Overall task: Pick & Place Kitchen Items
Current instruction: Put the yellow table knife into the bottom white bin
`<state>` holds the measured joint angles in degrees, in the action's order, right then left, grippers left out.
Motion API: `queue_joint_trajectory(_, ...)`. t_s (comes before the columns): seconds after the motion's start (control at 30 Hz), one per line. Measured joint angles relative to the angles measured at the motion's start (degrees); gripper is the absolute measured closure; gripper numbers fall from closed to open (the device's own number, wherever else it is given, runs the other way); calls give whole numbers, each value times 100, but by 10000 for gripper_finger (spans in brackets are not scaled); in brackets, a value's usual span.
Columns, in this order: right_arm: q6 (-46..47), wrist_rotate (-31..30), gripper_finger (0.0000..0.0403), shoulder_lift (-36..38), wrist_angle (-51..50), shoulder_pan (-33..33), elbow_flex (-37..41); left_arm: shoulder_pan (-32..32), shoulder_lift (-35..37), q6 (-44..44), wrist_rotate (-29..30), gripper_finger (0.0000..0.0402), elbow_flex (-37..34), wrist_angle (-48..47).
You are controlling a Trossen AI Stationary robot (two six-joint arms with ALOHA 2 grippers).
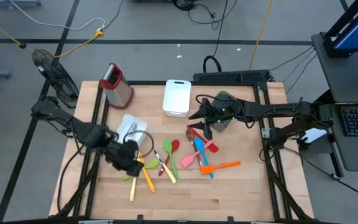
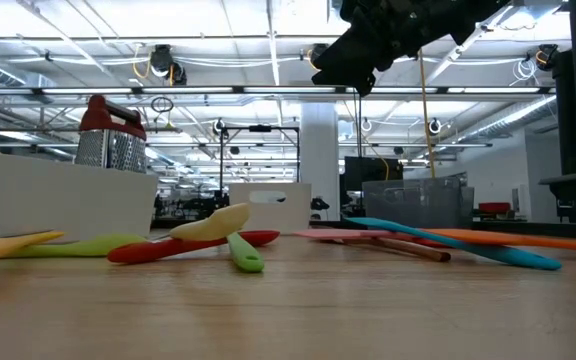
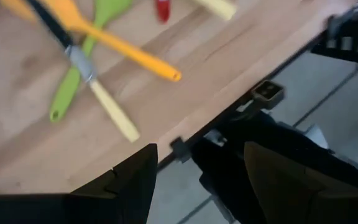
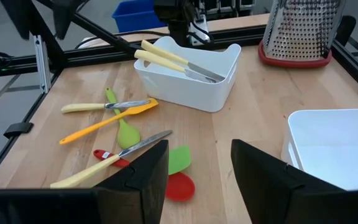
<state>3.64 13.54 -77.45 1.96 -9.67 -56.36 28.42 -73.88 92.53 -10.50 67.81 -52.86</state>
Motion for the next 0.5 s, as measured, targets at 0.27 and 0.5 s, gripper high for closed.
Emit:
queue_joint_trajectory(0.27, -3, -2, 236, 0, -1, 0, 0, 628, -593, 1037, 69, 156, 0, 8)
queue_joint_trajectory(0.5, -158, -2, 236, 0, -2, 0, 0, 1019, -1180, 1113, 159, 156, 0, 231)
